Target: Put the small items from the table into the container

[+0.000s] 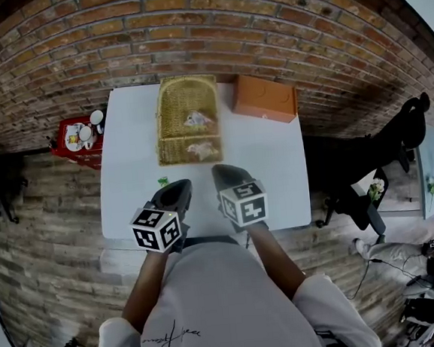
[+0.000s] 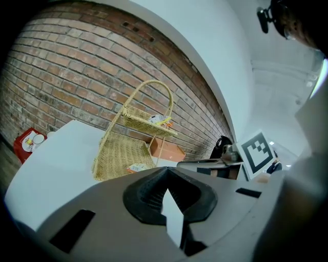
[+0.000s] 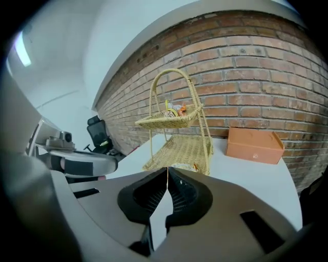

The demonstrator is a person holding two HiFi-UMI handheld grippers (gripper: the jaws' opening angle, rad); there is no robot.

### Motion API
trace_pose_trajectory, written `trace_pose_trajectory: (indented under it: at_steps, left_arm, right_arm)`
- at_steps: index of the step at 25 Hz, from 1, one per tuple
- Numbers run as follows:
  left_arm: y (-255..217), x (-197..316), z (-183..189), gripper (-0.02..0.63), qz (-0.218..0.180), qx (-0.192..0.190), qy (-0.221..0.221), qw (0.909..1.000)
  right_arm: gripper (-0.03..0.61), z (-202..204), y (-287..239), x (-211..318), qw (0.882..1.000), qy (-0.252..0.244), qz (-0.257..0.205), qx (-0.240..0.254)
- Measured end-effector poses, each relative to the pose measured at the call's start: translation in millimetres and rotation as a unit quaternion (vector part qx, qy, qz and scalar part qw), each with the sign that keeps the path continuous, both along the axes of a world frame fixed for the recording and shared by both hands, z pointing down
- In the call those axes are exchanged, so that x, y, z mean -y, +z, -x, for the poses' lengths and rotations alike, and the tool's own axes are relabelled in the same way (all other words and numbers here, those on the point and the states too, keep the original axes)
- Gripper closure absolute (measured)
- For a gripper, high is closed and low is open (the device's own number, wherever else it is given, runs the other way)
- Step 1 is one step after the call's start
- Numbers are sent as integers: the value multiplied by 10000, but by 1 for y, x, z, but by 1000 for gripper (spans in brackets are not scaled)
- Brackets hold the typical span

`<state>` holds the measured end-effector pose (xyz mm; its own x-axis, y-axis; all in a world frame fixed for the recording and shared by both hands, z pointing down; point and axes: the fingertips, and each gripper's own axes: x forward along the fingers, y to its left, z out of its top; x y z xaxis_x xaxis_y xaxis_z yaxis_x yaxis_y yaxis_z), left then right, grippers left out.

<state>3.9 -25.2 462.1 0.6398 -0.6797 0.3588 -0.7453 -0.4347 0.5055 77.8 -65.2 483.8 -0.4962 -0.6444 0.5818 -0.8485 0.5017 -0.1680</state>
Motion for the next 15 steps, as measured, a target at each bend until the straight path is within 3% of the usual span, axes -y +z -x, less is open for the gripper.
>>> trace_pose_trajectory:
  at_steps: [8, 15]
  left_arm:
    - [2, -10, 0, 604, -33, 67, -19, 10000]
    - [-10, -20, -6, 605, -294, 184, 41, 9994]
  right_arm:
    - [557, 8, -21, -32, 9997, -170, -171, 88]
    - [557, 8, -27, -52, 9994, -213, -204, 185]
